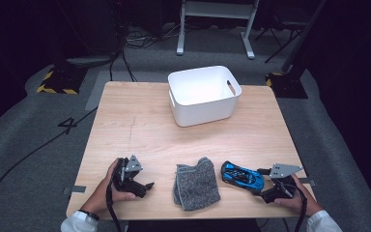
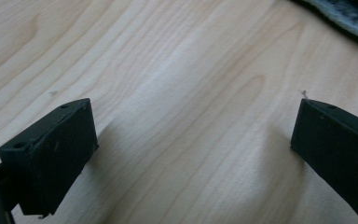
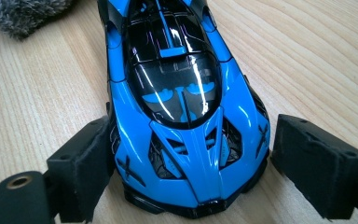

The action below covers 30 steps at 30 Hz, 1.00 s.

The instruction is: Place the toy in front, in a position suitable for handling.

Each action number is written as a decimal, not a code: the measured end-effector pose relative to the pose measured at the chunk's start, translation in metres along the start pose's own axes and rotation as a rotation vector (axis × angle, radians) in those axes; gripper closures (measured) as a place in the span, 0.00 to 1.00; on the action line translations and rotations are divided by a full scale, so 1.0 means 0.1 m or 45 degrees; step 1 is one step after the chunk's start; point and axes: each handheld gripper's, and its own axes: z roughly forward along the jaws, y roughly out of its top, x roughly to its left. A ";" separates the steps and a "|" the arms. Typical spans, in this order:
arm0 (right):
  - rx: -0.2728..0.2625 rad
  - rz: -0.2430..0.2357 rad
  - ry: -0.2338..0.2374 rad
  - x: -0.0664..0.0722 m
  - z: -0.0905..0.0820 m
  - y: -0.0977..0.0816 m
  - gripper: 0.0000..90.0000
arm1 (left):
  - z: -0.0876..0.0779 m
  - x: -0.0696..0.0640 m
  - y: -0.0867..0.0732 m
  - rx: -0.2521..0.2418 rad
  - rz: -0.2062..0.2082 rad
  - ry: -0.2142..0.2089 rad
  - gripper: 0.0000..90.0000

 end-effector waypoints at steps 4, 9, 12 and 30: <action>0.008 0.002 -0.004 0.00 0.00 0.01 0.15 | 0.02 -0.08 0.01 -0.002 0.037 -0.033 0.01; 0.016 0.006 -0.007 0.01 0.01 0.02 0.14 | 0.03 -0.14 0.03 0.002 0.067 -0.062 0.01; 0.025 0.004 -0.008 0.02 0.04 0.04 0.11 | 0.05 -0.18 0.05 -0.001 0.070 -0.067 0.01; 0.012 -0.012 0.017 0.06 0.13 0.15 0.22 | 0.21 -0.51 0.24 0.009 0.126 -0.116 0.01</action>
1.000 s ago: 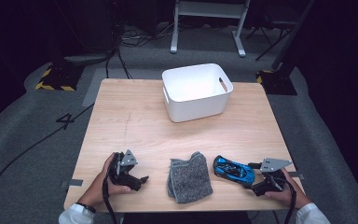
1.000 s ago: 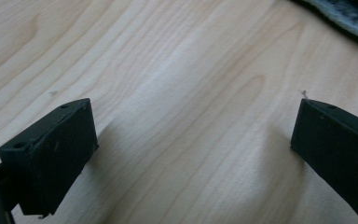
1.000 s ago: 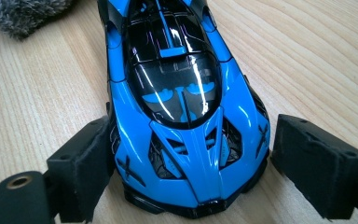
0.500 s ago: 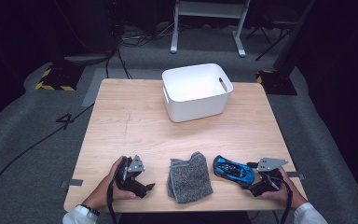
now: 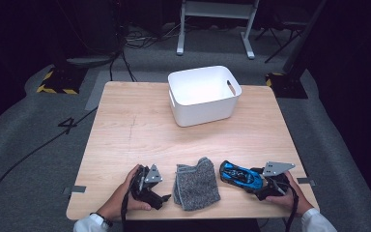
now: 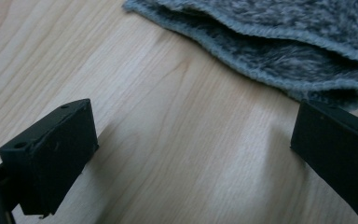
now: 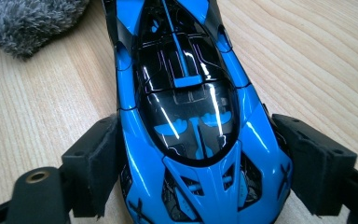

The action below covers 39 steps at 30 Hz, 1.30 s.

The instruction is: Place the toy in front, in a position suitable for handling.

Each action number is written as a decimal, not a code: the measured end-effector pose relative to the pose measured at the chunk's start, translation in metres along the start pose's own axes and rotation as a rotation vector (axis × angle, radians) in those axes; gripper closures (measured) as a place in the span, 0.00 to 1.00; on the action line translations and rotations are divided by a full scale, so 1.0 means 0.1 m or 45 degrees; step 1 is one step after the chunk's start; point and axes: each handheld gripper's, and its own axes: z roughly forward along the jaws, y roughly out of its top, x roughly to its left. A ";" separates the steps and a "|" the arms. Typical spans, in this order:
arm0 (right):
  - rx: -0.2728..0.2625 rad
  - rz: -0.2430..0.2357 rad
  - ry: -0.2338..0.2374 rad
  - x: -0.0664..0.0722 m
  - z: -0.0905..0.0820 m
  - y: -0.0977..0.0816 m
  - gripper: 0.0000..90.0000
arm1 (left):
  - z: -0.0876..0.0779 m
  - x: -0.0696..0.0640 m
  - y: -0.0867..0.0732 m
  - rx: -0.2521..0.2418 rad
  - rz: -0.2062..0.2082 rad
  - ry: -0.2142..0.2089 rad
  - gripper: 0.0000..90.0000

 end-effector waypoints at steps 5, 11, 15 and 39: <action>-0.001 -0.009 0.010 -0.01 0.00 0.00 0.23 | -0.01 -0.03 0.01 -0.010 0.017 -0.014 0.12; -0.008 -0.016 0.018 -0.02 -0.01 -0.01 0.23 | -0.10 -0.04 0.04 -0.044 0.061 -0.035 0.19; -0.012 -0.017 0.021 -0.03 0.00 -0.01 0.23 | -0.17 -0.05 0.10 -0.100 0.052 -0.043 0.20; -0.015 -0.017 0.025 -0.04 0.00 -0.02 0.23 | 0.17 -0.32 0.57 -0.108 0.197 -0.106 0.23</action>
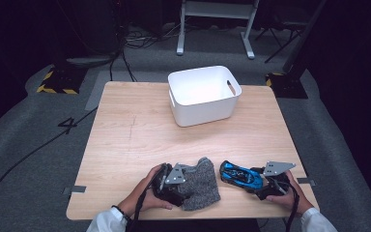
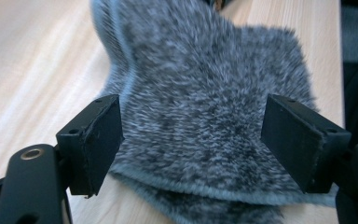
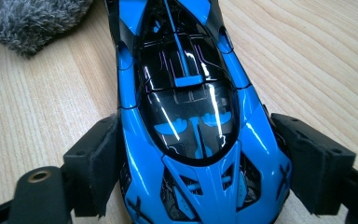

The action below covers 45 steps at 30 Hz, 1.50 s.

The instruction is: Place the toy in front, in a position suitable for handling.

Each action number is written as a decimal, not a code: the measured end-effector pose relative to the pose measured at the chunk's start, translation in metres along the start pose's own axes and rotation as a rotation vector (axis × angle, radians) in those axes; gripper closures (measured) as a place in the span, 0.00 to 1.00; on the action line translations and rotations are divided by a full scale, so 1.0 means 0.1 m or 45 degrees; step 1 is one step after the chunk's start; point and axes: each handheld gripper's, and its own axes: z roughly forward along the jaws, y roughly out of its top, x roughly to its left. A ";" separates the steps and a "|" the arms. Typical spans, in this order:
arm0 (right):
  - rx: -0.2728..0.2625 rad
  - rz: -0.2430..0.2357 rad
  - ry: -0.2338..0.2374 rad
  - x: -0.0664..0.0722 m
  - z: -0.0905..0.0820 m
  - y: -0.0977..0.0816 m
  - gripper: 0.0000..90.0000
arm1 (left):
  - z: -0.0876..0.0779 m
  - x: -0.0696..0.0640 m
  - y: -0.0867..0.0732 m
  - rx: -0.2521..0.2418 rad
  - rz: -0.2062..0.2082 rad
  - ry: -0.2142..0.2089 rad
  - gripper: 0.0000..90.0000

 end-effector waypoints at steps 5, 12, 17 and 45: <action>0.002 0.000 -0.001 0.00 0.00 0.00 0.23 | 0.14 0.03 -0.02 0.075 -0.008 0.037 0.23; 0.012 0.009 -0.019 0.00 0.00 0.02 0.23 | 0.19 0.08 -0.05 0.088 -0.068 0.084 0.17; 0.008 0.042 -0.091 -0.02 0.01 0.03 0.23 | 0.17 0.16 -0.08 0.086 -0.120 0.189 0.17; 0.022 0.113 -0.122 -0.19 -0.07 -0.05 0.23 | 0.12 0.55 -0.23 0.050 -0.300 0.179 0.17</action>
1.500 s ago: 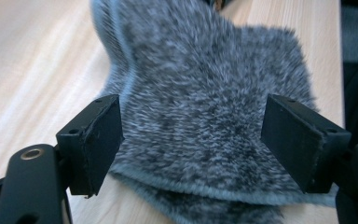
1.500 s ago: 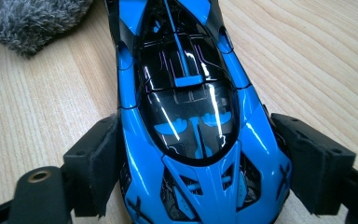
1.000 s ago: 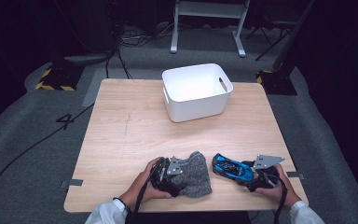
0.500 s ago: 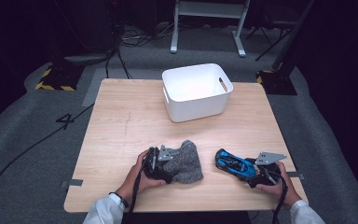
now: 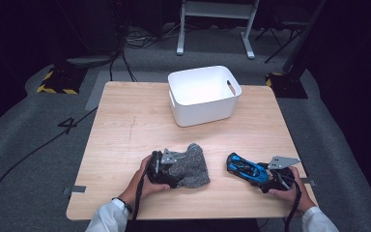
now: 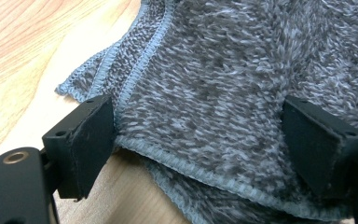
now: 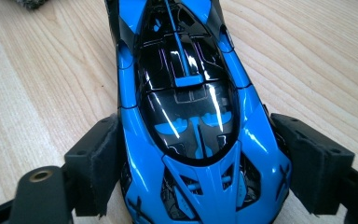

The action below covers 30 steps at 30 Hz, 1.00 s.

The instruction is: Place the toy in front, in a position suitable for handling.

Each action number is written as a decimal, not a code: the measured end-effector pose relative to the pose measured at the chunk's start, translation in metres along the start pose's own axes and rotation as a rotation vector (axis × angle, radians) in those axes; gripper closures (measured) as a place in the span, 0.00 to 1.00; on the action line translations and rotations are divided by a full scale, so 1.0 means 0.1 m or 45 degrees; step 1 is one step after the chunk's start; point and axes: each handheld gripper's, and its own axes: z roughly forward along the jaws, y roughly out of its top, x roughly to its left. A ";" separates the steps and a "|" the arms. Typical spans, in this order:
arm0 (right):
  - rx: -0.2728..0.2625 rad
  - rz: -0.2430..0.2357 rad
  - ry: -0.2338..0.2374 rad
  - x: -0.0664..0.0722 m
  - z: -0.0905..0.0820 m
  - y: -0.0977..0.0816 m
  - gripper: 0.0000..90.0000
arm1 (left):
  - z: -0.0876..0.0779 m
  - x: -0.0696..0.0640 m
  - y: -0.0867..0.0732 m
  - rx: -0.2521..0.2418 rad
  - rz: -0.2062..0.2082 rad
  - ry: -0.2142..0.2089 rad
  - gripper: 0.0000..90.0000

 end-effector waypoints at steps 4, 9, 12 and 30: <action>0.039 -0.016 0.021 -0.01 -0.01 0.03 0.24 | 0.00 0.00 0.00 -0.004 0.005 -0.004 0.17; 0.057 -0.016 0.031 0.00 -0.04 0.03 0.24 | 0.00 0.00 -0.01 -0.002 0.001 -0.001 0.17; 0.079 -0.041 0.016 0.02 -0.03 0.06 0.23 | 0.00 0.00 -0.01 -0.004 -0.001 0.005 0.17; 0.052 -0.108 0.136 0.08 0.03 0.12 0.27 | 0.00 0.00 -0.01 -0.004 -0.001 0.002 0.17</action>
